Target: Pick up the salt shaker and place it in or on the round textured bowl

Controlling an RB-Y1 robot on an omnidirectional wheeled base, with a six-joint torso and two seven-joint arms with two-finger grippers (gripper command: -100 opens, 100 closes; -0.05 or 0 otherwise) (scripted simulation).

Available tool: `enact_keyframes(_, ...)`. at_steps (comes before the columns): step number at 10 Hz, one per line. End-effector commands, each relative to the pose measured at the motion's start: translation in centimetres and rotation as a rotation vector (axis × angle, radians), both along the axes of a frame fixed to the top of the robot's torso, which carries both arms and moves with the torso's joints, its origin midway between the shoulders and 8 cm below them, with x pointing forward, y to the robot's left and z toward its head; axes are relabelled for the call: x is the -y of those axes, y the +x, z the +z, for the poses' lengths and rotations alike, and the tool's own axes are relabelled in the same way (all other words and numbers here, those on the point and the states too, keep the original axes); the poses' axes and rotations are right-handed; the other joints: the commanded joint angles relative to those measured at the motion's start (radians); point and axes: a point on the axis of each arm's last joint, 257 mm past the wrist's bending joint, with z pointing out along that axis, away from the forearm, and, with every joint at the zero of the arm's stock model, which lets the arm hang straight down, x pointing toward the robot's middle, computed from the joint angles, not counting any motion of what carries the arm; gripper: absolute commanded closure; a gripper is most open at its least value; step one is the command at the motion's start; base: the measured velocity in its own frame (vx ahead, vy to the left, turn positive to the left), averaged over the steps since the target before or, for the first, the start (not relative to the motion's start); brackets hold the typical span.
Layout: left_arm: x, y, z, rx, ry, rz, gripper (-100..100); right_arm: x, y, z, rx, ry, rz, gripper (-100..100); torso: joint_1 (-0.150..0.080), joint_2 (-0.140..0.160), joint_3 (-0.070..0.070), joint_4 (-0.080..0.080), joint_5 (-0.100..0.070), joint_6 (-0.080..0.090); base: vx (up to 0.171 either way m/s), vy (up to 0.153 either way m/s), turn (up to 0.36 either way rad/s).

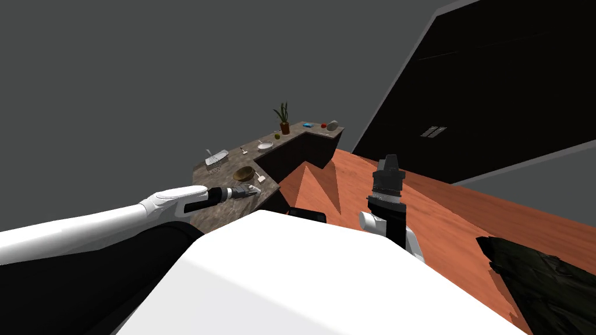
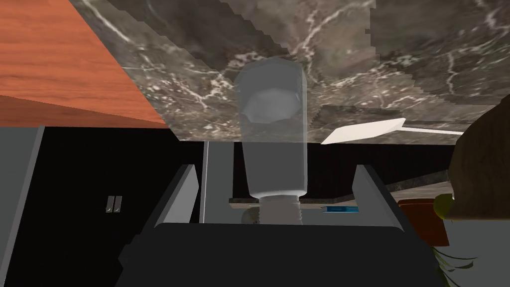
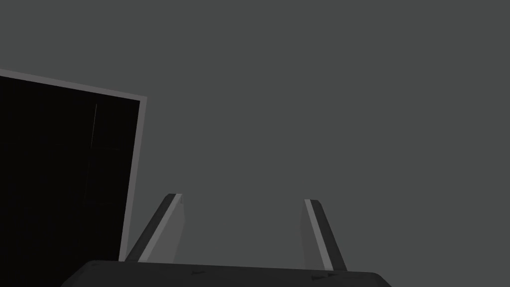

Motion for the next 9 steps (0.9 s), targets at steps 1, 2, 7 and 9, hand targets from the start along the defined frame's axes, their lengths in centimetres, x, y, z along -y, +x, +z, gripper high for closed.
enact_keyframes(1, 0.0, 0.0, 0.0, 0.000, 0.000, 0.000, -100, 0.0, 0.0, 0.0, 0.000, 0.000, 0.000, 0, 0.000, 0.000, 0.000, 0.000, 0.000, 0.000, -0.008, 0.015, -0.045)
enact_keyframes(2, 0.0, 0.0, 0.0, -0.001, 0.001, -0.003, 0, 0.0, 0.0, 0.0, 0.000, 0.000, 0.000, 0, -0.001, 0.000, 0.000, 0.000, 0.000, -0.001, 0.000, 0.000, 0.000)
enact_keyframes(7, -0.5, -1.3, -1.3, 0.000, 0.002, 0.026, 100, 0.0, 0.0, 0.0, 0.000, 0.000, 0.000, 0, -0.003, -0.002, -0.001, 0.000, -0.001, -0.001, 0.025, -0.010, -0.069)
enact_keyframes(9, -0.5, -1.2, -1.2, 0.001, 0.002, 0.027, 100, 0.0, 0.0, 0.0, 0.000, 0.000, 0.000, 0, -0.002, -0.001, -0.001, 0.000, 0.000, -0.001, 0.000, 0.000, 0.000)
